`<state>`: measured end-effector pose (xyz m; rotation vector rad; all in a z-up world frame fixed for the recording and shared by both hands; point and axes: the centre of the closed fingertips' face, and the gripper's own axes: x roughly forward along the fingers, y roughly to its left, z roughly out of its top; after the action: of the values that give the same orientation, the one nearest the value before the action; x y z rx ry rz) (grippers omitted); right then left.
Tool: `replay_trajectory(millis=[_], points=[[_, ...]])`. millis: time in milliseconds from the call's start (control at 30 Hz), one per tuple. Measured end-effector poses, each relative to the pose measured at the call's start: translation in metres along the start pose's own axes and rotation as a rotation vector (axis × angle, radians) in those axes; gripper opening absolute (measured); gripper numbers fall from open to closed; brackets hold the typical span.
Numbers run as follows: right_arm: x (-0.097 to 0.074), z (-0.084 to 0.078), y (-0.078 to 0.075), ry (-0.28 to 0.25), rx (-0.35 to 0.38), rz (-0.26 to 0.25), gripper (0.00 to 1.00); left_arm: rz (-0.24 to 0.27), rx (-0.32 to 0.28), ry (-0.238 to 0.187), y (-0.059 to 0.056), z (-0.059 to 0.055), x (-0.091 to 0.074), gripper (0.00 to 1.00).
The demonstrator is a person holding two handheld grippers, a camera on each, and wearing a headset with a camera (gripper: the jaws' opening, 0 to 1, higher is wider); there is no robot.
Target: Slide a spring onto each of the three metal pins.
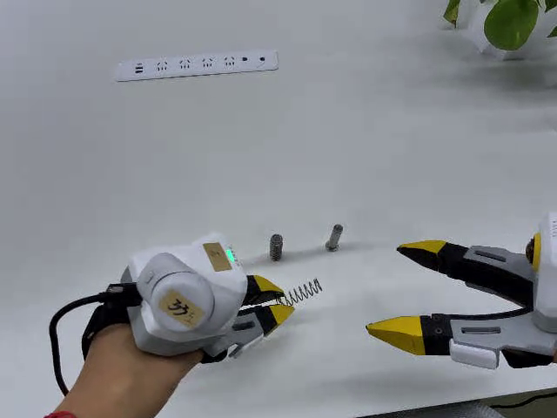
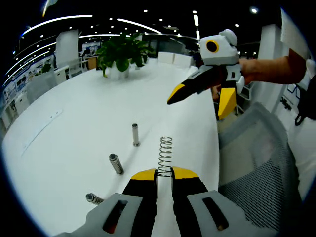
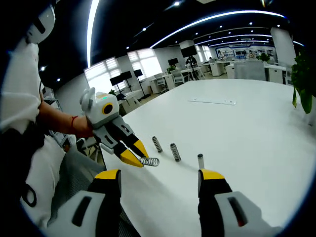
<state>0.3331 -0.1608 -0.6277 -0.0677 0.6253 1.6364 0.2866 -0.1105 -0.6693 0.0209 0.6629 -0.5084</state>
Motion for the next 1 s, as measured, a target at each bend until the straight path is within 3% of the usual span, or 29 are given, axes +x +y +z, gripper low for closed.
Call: replay_trajectory(millis=[200,300,367,533,767,1000], points=[[0.013,0.032,0.015,-0.122,0.135,0.022,0.49,0.003,-0.068,-0.157,-0.008,0.037,-0.017,0.1],[0.015,0.047,0.019,-0.181,0.212,0.027,0.37,-0.002,-0.078,-0.201,-0.012,0.05,-0.023,0.1],[0.017,0.05,0.022,-0.175,0.21,0.031,0.31,-0.005,-0.092,-0.233,-0.015,0.058,-0.027,0.1],[0.018,0.061,0.032,-0.189,0.225,0.06,0.24,-0.008,-0.104,-0.273,-0.019,0.068,-0.032,0.1],[0.021,0.067,0.038,-0.196,0.243,0.065,0.13,-0.017,-0.106,-0.304,-0.021,0.073,-0.035,0.1],[0.02,0.072,0.045,-0.189,0.227,0.071,0.12,-0.031,-0.106,-0.321,-0.024,0.074,-0.039,0.11]])
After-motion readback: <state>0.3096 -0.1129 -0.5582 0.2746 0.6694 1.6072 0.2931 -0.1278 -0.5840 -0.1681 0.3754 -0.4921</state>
